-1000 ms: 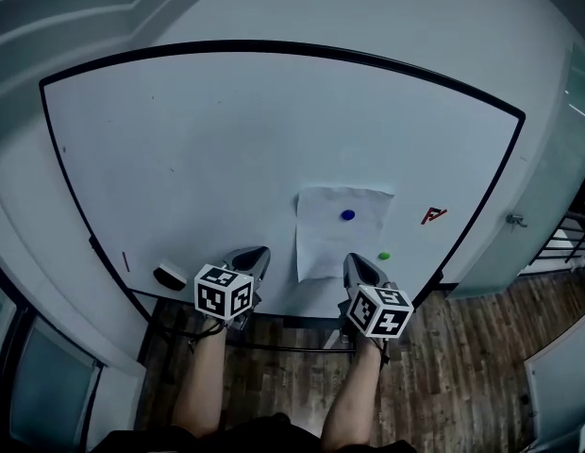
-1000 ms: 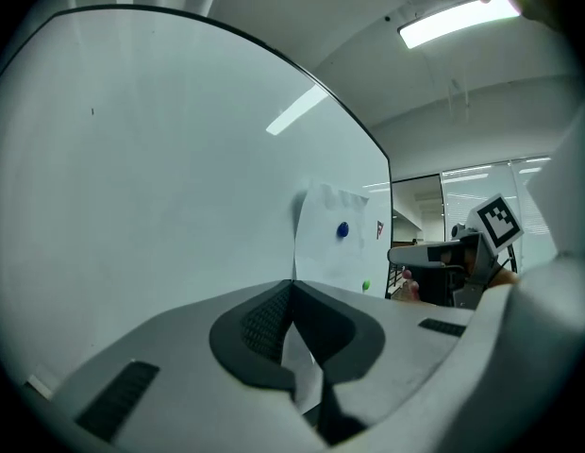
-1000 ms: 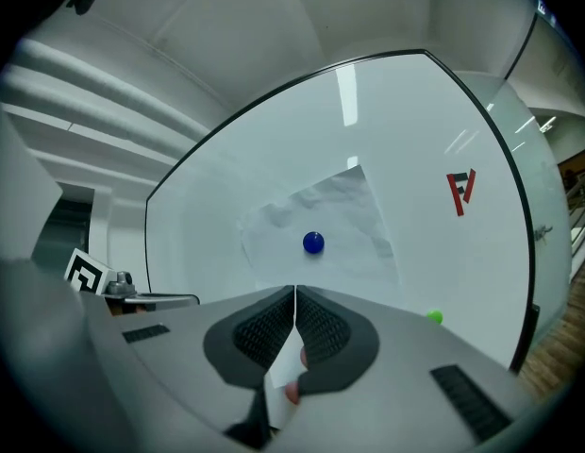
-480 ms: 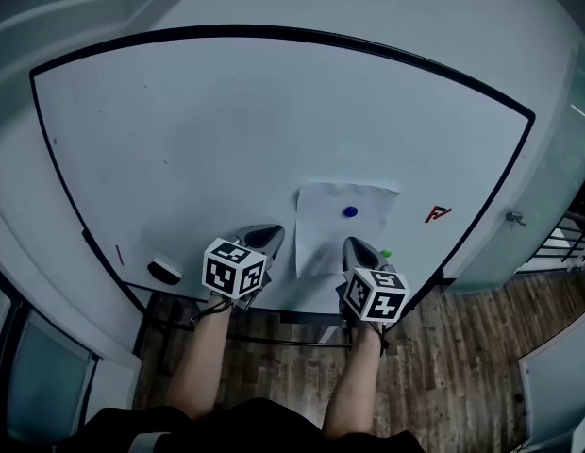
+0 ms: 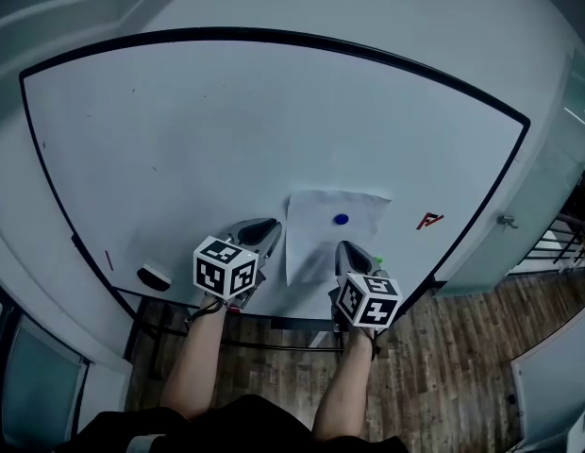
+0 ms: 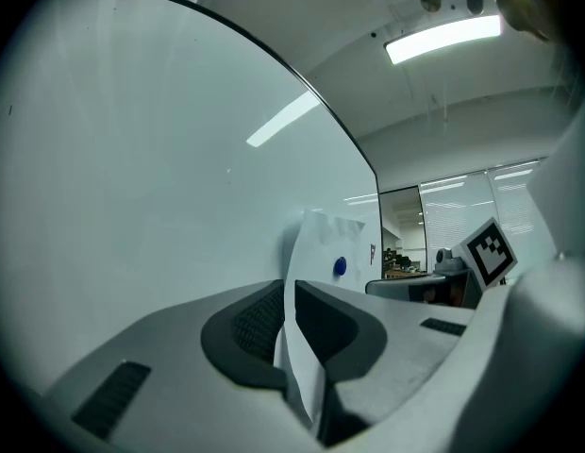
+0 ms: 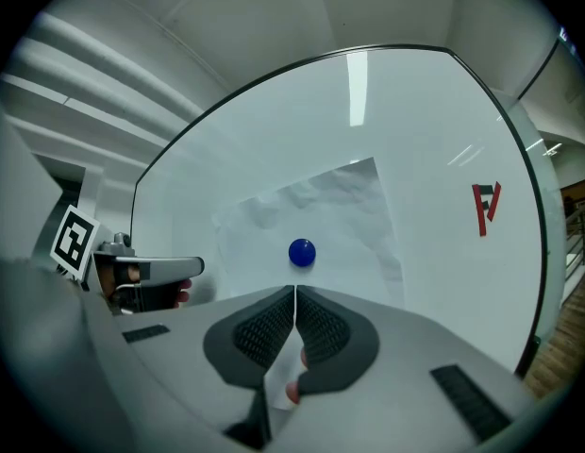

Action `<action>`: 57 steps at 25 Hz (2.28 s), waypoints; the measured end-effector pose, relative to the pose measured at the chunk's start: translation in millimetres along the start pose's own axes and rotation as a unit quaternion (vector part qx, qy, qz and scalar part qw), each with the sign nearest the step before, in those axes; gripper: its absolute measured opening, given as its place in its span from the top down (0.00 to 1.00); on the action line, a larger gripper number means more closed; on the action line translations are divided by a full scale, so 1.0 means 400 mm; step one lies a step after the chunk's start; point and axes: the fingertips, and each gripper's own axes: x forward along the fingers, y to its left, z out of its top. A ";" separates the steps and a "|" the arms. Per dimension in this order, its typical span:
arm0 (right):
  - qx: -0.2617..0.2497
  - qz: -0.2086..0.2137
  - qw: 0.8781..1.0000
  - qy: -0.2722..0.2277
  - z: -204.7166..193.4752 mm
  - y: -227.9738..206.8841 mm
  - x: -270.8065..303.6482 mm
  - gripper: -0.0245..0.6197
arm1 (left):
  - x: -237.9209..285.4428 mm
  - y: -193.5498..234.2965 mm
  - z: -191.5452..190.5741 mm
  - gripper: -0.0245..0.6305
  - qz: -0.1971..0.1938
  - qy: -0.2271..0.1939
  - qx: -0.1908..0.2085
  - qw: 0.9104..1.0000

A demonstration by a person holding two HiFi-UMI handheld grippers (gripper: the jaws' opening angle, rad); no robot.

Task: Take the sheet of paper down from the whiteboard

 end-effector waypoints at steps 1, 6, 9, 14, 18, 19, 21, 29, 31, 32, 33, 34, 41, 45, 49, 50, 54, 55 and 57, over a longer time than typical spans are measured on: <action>0.003 -0.001 1.000 0.000 -0.006 -0.005 0.002 0.92 | 0.004 0.000 0.005 0.93 -0.002 -0.005 -0.001 1.000; 0.002 0.002 1.000 0.003 -0.022 -0.012 0.020 0.92 | 0.034 -0.014 0.018 0.90 -0.014 -0.010 0.008 1.000; 0.003 0.000 1.000 -0.002 -0.018 -0.016 0.027 0.92 | 0.050 -0.014 0.017 0.82 -0.018 -0.006 0.016 1.000; 0.009 -0.005 1.000 -0.006 -0.022 -0.031 0.026 0.92 | 0.058 -0.017 0.035 0.80 -0.023 -0.020 0.015 0.999; 0.008 -0.001 1.000 0.002 -0.038 -0.026 0.031 0.92 | 0.069 -0.021 0.048 0.80 -0.022 -0.027 0.014 0.999; 0.007 0.001 1.000 0.005 -0.044 -0.023 0.033 0.92 | 0.073 -0.019 0.051 0.80 -0.019 -0.028 0.014 0.999; 0.006 0.003 1.000 0.009 -0.051 -0.020 0.033 0.92 | 0.083 -0.022 0.059 0.81 -0.017 -0.029 0.018 0.999; 0.008 0.003 1.000 0.016 -0.070 -0.032 0.027 0.92 | 0.089 -0.015 0.062 0.89 -0.005 -0.047 0.010 0.999; 0.010 -0.001 1.000 0.017 -0.077 -0.037 0.031 0.92 | 0.092 -0.016 0.059 0.89 -0.006 -0.043 0.019 0.999; 0.011 -0.002 1.000 0.017 -0.080 -0.039 0.034 0.92 | 0.093 -0.019 0.058 0.89 -0.008 -0.039 0.028 0.999; 0.013 -0.004 1.000 0.017 -0.081 -0.041 0.038 0.92 | 0.093 -0.021 0.057 0.89 -0.010 -0.034 0.038 0.999; 0.014 -0.005 1.000 0.016 -0.081 -0.042 0.042 0.92 | 0.093 -0.025 0.058 0.89 -0.012 -0.029 0.048 0.998; 0.007 -0.011 1.000 0.009 -0.062 -0.040 0.064 0.92 | 0.094 -0.018 0.057 0.89 0.022 -0.013 0.090 0.996; 0.008 -0.013 1.000 0.003 -0.049 -0.043 0.077 0.92 | 0.096 -0.011 0.059 0.92 0.021 -0.027 0.080 0.996; 0.001 -0.012 1.000 -0.005 -0.032 -0.033 0.084 0.92 | 0.091 -0.004 0.062 0.93 0.003 -0.044 0.038 0.998; 0.001 -0.012 1.000 -0.008 -0.028 -0.033 0.083 0.92 | 0.090 -0.004 0.062 0.93 -0.003 -0.045 0.027 0.999; 0.000 -0.015 1.000 -0.014 -0.017 -0.032 0.079 0.92 | 0.088 0.000 0.053 0.93 -0.013 -0.040 0.016 0.999; 0.000 -0.017 1.000 -0.016 -0.013 -0.032 0.078 0.92 | 0.088 0.001 0.049 0.93 -0.014 -0.038 0.015 0.999; 0.000 -0.018 1.000 -0.022 -0.005 -0.032 0.075 0.92 | 0.087 0.000 0.038 0.93 -0.016 -0.034 0.011 0.999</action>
